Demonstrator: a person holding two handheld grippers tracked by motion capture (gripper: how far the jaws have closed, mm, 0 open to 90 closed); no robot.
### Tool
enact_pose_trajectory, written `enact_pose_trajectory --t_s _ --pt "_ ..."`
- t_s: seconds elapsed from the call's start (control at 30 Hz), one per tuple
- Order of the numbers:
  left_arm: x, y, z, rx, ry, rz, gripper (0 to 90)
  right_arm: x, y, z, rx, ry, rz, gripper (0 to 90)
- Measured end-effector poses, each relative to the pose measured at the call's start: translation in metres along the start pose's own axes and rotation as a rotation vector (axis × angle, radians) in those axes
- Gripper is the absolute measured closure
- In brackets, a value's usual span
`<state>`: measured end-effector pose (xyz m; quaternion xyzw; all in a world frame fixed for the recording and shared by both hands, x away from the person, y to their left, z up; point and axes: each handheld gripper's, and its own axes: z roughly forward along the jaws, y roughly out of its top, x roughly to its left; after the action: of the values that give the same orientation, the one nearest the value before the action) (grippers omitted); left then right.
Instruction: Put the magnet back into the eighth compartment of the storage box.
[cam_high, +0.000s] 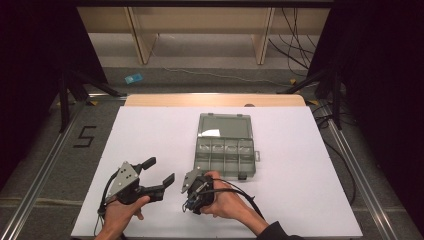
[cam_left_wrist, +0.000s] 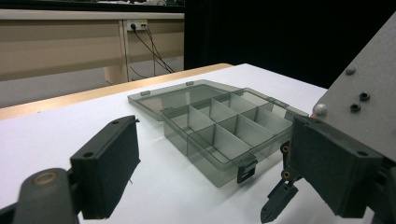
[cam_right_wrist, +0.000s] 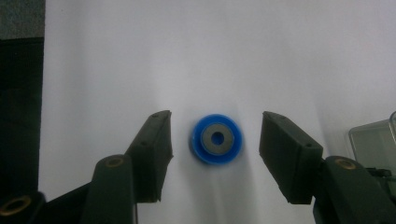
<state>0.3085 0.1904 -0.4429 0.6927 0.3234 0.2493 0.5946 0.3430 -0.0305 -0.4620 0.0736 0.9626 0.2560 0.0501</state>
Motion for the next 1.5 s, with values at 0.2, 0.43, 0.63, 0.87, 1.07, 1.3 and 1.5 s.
enact_pose_trajectory --t_s 0.2,0.43,0.63,0.87,1.07,1.3,1.5 --pt "0.001 0.0 0.0 -0.004 0.007 -0.004 16.1 -0.002 0.002 0.005 0.026 0.006 -0.004 49.6" --pt "0.002 0.001 0.0 -0.007 0.006 -0.005 16.0 -0.002 0.003 0.009 0.045 0.007 0.0 52.0" --pt "0.002 0.001 0.0 -0.006 0.006 -0.004 16.1 -0.005 0.004 0.013 0.059 0.019 -0.003 56.7" --pt "0.002 0.001 0.0 -0.008 0.006 -0.007 16.1 -0.006 0.004 0.012 0.064 0.038 0.005 62.3" --pt "0.002 0.001 0.0 -0.008 0.006 -0.007 16.1 -0.008 0.003 0.011 0.05 0.034 0.008 62.6" --pt "0.001 0.001 0.0 -0.009 0.004 -0.009 16.1 -0.014 0.0 -0.001 0.018 0.017 0.026 62.6" --pt "0.001 0.001 0.0 -0.009 0.0 -0.006 16.1 -0.025 -0.007 -0.017 -0.021 -0.009 0.057 62.6"
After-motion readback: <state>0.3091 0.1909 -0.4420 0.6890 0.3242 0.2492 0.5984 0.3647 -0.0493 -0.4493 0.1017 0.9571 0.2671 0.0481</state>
